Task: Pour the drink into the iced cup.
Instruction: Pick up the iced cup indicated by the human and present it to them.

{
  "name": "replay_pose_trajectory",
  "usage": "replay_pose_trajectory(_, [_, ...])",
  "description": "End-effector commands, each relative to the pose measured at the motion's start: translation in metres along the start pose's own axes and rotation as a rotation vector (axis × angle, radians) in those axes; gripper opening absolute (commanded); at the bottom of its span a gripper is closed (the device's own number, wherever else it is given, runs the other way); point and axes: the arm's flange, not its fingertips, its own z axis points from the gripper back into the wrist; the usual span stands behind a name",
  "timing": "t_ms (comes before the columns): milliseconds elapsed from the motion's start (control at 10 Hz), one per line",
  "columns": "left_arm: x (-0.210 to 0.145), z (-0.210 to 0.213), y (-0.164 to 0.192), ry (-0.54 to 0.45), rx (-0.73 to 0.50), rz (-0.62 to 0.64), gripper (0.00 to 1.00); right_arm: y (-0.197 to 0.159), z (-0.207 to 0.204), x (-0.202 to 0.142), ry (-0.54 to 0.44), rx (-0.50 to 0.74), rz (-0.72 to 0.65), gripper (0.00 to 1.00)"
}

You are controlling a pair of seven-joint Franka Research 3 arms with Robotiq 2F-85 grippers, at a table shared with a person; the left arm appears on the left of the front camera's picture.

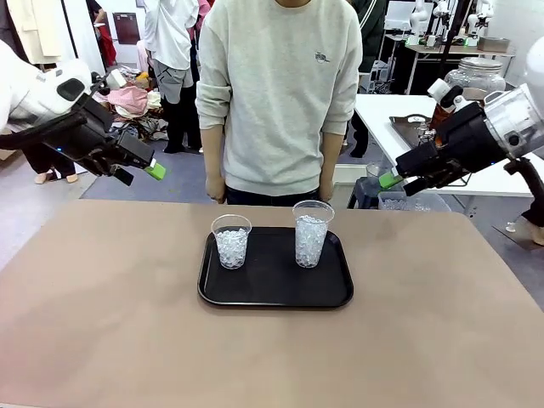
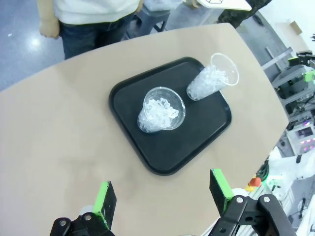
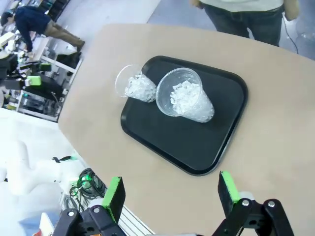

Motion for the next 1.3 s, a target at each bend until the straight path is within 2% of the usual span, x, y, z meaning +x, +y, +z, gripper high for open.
replay_pose_trajectory(0, [0.002,0.001,-0.006,-0.006,0.019,-0.018,1.00,0.002,0.001,0.002,-0.004,-0.026,0.006,1.00])
replay_pose_trajectory(400, [0.000,0.000,-0.004,0.000,0.027,-0.011,1.00,0.001,0.001,0.000,0.001,-0.038,0.001,1.00])
replay_pose_trajectory(600, [0.008,0.014,0.011,-0.060,-0.061,0.167,1.00,-0.005,0.011,0.015,0.025,0.086,-0.175,1.00])
replay_pose_trajectory(700, [0.010,0.015,0.022,-0.053,-0.122,0.238,1.00,-0.016,0.019,0.018,0.034,0.138,-0.266,1.00])
replay_pose_trajectory(900, [0.011,0.010,0.043,-0.029,-0.236,0.360,1.00,-0.036,0.023,0.015,0.050,0.245,-0.364,1.00])
replay_pose_trajectory(1000, [0.010,0.007,0.052,0.019,-0.315,0.418,1.00,-0.048,0.022,0.013,0.057,0.306,-0.412,1.00])
replay_pose_trajectory(1200, [0.009,-0.004,0.071,0.024,-0.436,0.485,1.00,-0.071,0.017,0.007,0.051,0.409,-0.478,1.00])
